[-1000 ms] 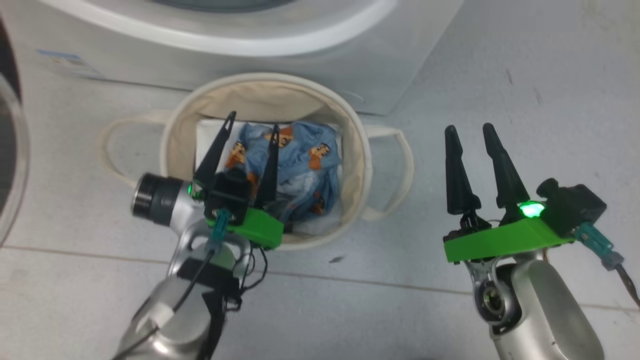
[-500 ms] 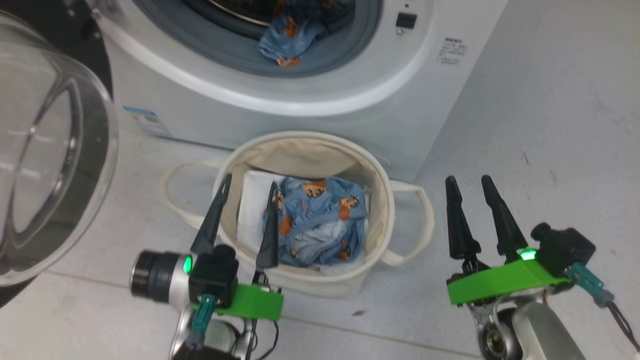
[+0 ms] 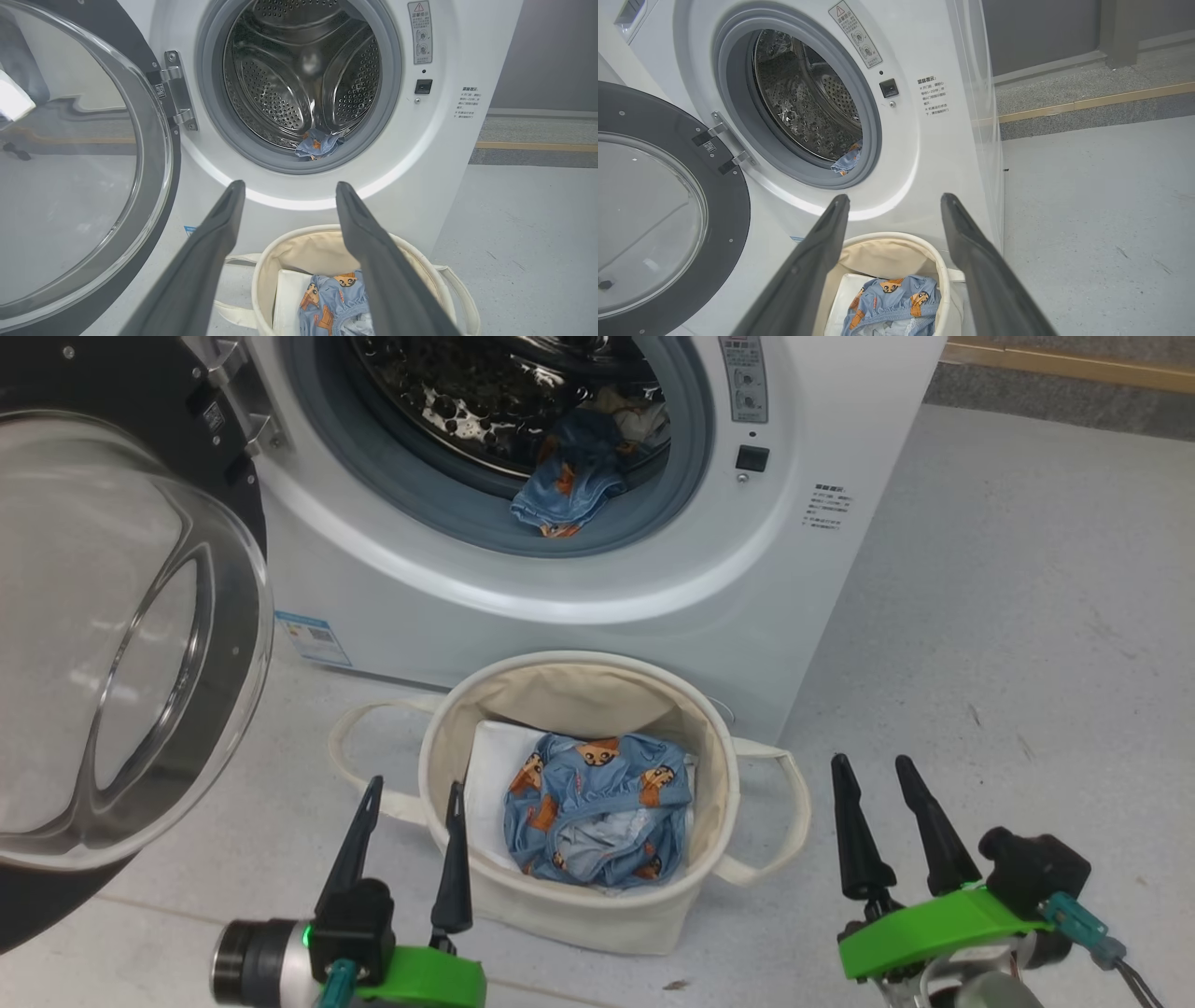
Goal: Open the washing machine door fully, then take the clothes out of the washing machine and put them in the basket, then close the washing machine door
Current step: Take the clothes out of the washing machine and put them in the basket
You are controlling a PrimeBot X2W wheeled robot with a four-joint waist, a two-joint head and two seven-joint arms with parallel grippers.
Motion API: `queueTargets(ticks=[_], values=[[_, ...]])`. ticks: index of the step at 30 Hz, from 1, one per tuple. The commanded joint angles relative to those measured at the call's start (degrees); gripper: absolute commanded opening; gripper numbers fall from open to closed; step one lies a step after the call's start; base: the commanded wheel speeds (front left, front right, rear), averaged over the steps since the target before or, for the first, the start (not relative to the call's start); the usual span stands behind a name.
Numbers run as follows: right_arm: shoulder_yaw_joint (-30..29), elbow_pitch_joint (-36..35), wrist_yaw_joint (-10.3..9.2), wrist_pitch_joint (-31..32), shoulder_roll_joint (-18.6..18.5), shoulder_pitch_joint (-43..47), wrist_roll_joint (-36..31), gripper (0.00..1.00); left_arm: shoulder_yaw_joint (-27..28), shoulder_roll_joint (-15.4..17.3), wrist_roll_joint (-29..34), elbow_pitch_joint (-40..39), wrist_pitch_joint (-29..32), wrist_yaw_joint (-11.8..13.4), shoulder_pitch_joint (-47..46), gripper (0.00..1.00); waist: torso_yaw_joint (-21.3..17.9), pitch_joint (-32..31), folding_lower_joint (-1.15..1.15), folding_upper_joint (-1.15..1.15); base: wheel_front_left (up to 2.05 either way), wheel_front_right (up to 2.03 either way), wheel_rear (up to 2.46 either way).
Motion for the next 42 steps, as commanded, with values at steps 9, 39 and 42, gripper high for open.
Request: queueTargets(ticks=[9,39,42], values=[[1.4,-1.6,0.02,-0.3,0.2,-1.1,-0.3,1.00,3.3,-0.8,0.3,-1.7,-0.3,-0.9,-1.2,1.00,0.0,0.9,0.00,0.00,0.00,0.00,0.00],[2.4,-6.1,0.02,-0.3,0.2,-8.8,-0.7,1.00,6.6,4.1,1.4,6.4,-0.3,-9.5,-25.0,1.00,-4.1,23.5,0.00,0.00,0.00,0.00,0.00],[2.9,-6.8,0.02,-0.3,0.2,-10.8,-0.2,1.00,7.2,6.4,1.4,9.6,0.3,-11.6,-33.0,1.00,-5.5,27.5,0.00,0.00,0.00,0.00,0.00]])
